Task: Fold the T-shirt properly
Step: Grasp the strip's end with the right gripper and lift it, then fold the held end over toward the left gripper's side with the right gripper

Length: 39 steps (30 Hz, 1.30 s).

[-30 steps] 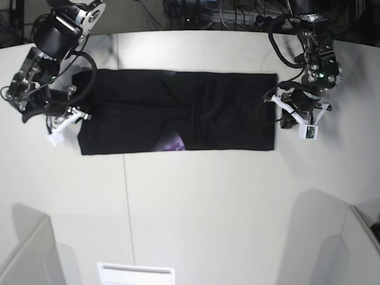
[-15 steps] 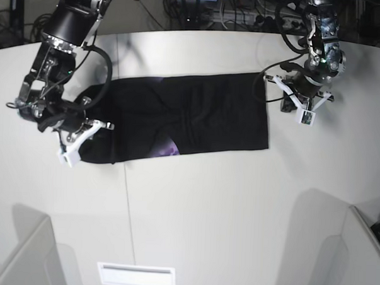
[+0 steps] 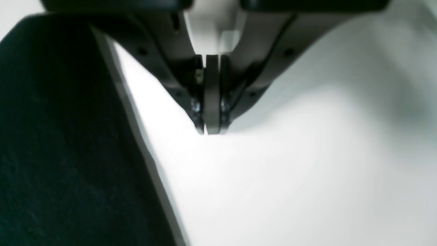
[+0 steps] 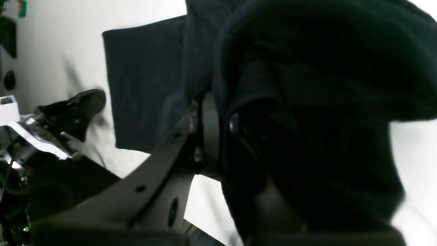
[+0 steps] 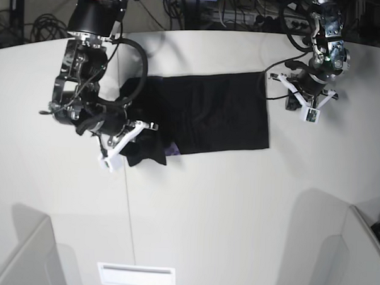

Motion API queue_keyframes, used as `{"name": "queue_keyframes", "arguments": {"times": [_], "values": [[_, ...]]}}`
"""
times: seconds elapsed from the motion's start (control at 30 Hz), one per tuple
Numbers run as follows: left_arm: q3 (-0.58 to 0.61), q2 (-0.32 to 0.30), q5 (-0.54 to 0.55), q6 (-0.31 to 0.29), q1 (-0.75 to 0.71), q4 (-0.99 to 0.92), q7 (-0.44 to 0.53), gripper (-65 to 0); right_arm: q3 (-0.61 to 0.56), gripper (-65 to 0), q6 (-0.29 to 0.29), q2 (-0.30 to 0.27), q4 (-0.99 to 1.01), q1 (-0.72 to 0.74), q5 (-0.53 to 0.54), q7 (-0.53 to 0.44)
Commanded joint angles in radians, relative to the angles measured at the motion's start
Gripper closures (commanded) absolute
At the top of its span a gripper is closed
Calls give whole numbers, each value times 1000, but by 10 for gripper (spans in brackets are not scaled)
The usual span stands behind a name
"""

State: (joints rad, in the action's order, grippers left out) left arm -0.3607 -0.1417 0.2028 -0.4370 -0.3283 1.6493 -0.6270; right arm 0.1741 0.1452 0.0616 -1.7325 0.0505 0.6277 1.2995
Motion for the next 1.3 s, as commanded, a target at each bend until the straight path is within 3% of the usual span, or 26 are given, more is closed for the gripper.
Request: {"name": "queue_keyframes", "arguments": {"times": [0.0, 0.5, 0.7, 0.8, 0.97, 1.27], "values": [[-19, -11, -9, 8, -9, 10, -6, 0, -12, 0, -3, 10, -24, 9, 25, -14], [-31, -12, -13, 8, -36, 7, -6, 0, -52, 0, -3, 68, -203, -71, 33, -14], [-31, -5, -170, 8, -55, 16, -4, 0, -186, 0, -3, 73, -206, -103, 33, -79], [-31, -9, -182, 8, -68, 16, -4, 0, -250, 0, -8, 73, -203, -105, 33, -111], [-31, -5, -182, 8, -79, 18, -1, 0, -356, 0, -155, 73, -199, -100, 33, -189], [-31, -8, -182, 8, -117, 107, -3, 0, -465, 0, -201, 71, -62, -87, 33, -298]]}}
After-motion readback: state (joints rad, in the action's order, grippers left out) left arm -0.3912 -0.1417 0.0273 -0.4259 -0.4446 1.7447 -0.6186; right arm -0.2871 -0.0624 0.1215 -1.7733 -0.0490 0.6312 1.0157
